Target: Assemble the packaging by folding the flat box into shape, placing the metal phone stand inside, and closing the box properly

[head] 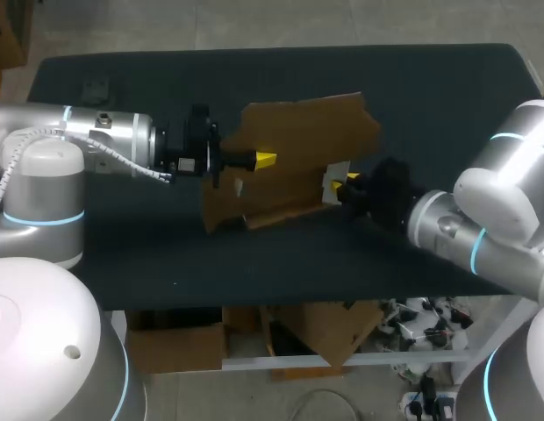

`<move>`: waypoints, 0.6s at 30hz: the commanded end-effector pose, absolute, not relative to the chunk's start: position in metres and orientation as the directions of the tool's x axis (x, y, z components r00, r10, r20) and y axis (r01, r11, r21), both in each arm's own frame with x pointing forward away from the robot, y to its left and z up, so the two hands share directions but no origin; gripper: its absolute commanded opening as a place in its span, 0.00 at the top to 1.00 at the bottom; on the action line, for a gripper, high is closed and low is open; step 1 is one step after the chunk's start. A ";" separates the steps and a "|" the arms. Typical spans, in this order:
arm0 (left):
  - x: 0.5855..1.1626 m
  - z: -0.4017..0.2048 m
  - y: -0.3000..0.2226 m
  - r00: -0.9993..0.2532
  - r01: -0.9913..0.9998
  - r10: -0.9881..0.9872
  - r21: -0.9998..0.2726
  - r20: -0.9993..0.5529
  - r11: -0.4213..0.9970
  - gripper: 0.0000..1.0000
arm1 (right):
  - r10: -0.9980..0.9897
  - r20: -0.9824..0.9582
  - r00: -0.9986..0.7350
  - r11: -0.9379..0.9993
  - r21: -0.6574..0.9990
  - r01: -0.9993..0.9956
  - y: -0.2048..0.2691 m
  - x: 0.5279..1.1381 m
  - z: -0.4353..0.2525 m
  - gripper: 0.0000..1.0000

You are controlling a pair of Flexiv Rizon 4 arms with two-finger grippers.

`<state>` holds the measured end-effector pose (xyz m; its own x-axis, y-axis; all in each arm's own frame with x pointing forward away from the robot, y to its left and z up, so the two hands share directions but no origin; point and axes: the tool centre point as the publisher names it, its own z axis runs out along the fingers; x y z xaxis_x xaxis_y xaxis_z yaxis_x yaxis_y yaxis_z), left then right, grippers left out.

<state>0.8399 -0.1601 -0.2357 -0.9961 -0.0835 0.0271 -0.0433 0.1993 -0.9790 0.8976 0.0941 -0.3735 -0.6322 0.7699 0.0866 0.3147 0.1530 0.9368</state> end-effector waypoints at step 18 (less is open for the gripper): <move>0.840 -0.241 -0.162 -0.996 -0.044 -0.081 -0.979 0.028 0.200 1.00 | 0.930 -0.021 -0.366 0.147 0.936 0.320 0.105 0.906 -0.374 0.74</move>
